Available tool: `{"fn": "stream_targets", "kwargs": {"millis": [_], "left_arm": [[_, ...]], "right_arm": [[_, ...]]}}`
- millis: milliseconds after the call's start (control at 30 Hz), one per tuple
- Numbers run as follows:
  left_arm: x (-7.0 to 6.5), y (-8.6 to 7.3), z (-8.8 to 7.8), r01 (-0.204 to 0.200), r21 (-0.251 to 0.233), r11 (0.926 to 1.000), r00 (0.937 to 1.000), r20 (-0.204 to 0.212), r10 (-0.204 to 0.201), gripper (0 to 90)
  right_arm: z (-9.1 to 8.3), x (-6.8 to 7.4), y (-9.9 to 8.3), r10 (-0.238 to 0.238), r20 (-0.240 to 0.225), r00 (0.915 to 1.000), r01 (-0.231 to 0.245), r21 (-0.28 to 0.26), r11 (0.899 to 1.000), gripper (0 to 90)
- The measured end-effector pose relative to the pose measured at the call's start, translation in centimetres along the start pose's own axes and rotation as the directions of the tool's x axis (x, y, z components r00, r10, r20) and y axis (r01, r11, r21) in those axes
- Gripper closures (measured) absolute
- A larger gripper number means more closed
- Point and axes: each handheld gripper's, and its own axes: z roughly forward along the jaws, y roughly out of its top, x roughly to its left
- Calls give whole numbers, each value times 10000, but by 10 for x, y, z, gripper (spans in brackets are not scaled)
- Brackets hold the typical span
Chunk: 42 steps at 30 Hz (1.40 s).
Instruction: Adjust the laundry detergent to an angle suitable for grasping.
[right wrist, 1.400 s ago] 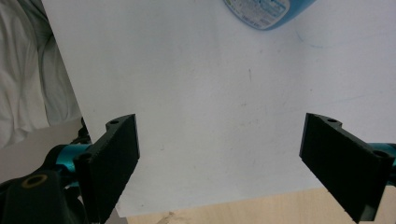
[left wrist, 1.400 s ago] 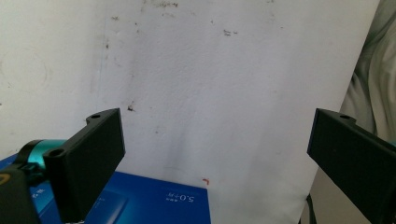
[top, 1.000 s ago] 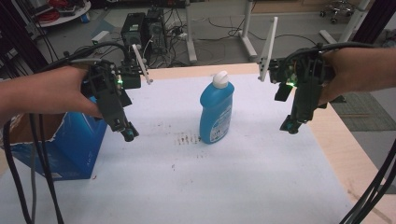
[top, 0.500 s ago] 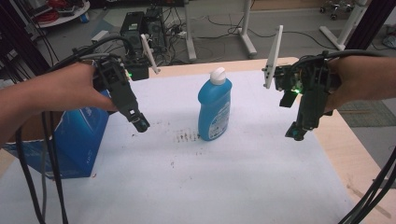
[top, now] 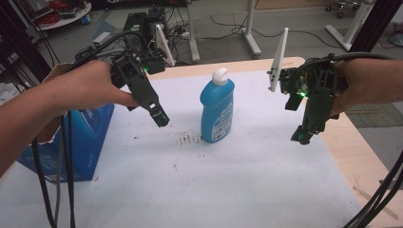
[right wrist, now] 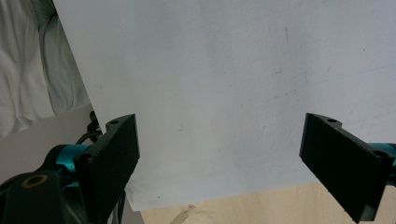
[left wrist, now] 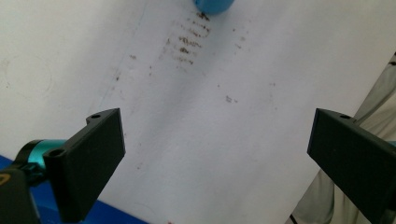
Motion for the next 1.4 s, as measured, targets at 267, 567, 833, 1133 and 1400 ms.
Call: {"fn": "stream_targets", "kwargs": {"millis": [267, 567, 833, 1133, 1400], "left_arm": [[-5, 12, -3, 183, -293, 9994, 9998, -36, -184, 41], [-10, 34, -7, 631, -698, 9956, 9980, -38, -635, 41], [-11, 47, -1, 733, -557, 9958, 9972, -93, -739, 41], [-14, 62, 1, 625, -696, 9956, 9978, -170, -638, 41], [-17, 77, 6, 597, -920, 9940, 9980, -159, -614, 41]], "right_arm": [[2, -1, -1, -28, 3, 10000, 28, -39, 10000, 115], [2, -2, -1, 12, 26, 10000, -11, -85, 10000, 115], [3, -3, -3, 70, -12, 10000, -70, -95, 9999, 116], [4, -5, -2, 44, -32, 10000, -44, -102, 9999, 115], [4, -7, -4, 103, -52, 9999, -103, -125, 9999, 115]]}}
